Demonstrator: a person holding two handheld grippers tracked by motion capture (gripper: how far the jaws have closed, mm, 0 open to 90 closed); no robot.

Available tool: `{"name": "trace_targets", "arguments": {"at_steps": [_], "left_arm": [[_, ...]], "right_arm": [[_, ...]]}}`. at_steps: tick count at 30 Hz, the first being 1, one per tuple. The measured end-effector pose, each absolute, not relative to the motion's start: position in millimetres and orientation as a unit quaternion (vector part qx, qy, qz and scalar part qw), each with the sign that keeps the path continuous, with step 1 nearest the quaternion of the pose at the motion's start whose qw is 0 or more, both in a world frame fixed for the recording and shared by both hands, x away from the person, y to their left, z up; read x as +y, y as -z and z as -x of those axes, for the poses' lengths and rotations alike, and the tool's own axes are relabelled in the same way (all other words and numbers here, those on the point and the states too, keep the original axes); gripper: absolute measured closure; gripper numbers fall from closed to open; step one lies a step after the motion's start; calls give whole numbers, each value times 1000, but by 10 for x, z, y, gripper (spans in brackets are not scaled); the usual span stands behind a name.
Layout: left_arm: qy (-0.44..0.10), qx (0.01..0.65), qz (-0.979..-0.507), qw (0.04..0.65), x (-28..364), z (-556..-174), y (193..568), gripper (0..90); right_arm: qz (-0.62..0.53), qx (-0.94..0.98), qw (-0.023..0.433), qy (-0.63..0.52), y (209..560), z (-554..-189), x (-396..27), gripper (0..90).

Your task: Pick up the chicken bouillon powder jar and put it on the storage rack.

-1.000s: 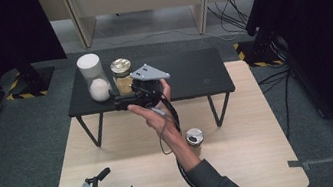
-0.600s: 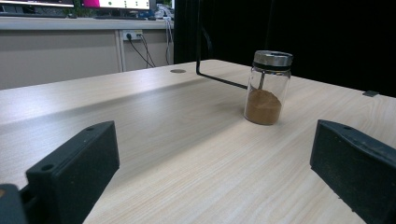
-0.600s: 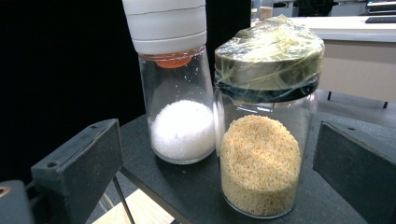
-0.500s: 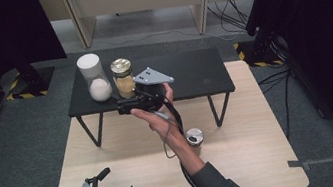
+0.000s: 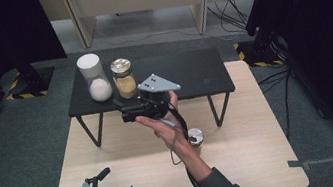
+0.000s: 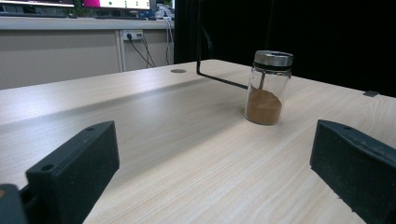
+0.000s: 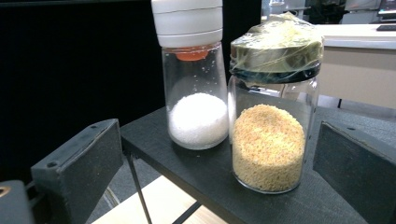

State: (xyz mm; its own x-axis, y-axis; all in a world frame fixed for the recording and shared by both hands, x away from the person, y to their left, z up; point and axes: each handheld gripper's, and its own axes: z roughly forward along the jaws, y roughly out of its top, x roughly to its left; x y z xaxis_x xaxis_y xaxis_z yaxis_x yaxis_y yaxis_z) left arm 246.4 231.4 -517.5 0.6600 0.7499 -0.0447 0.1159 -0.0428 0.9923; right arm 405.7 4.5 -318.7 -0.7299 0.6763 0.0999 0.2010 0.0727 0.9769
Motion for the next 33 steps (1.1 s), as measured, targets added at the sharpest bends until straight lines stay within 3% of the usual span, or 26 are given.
{"name": "trace_targets", "arguments": {"at_steps": [33], "left_arm": [[-259,321,-675,612,2308,-2465,5180,7]], "right_arm": [[-283,707,178,-624,3455,-3725,-87,17]]}}
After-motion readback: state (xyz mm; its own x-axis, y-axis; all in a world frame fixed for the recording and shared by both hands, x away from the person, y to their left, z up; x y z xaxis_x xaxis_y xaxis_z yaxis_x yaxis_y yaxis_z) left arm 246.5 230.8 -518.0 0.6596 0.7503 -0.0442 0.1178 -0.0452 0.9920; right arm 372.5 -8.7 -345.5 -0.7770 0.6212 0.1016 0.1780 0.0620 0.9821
